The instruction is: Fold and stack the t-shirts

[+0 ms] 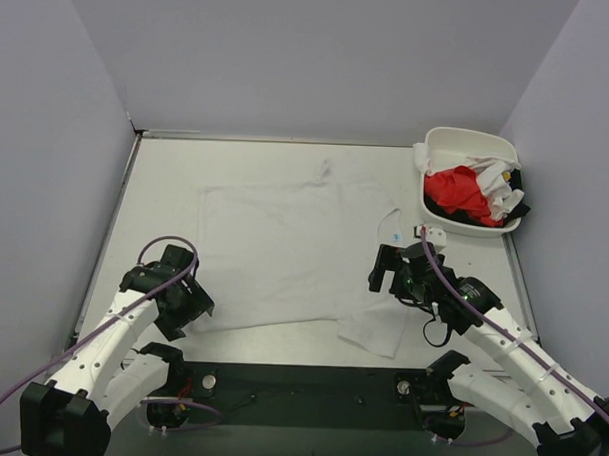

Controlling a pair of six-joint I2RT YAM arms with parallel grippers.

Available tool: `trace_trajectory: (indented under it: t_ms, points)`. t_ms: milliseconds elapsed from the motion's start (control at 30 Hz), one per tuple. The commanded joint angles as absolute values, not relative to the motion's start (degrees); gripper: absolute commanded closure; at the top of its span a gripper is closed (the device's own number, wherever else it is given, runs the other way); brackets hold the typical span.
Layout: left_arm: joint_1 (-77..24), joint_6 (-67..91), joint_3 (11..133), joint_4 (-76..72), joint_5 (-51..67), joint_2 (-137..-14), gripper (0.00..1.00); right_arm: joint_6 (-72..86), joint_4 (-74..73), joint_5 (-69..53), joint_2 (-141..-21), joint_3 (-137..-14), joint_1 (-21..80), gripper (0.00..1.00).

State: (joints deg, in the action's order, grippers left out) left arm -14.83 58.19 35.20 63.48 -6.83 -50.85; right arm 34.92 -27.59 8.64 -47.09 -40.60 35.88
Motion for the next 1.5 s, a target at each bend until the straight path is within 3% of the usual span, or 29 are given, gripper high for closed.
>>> trace_trajectory:
  t_ms: [0,333,1033,1200,1467]
  points:
    - [-14.7,60.7,37.4,64.4,-9.7,-51.8,0.19,35.7,-25.8,8.9,-47.4,-39.8,37.8,0.03]
    - [-15.3,64.1,31.8,54.0,-9.6,-51.6,0.19,34.1,-25.6,7.2,-45.1,-39.0,38.7,0.03]
    - [-15.0,65.9,26.5,50.0,-11.2,-55.0,0.22,34.4,-26.0,7.1,-44.7,-38.1,39.0,0.03]
    - [-14.5,65.5,25.7,48.2,-11.3,-55.6,0.35,34.6,-26.0,7.1,-44.6,-37.8,39.3,0.03]
    - [-13.7,64.7,25.0,44.9,-11.3,-57.7,0.49,34.5,-27.4,7.2,-43.9,-38.1,39.5,0.04]
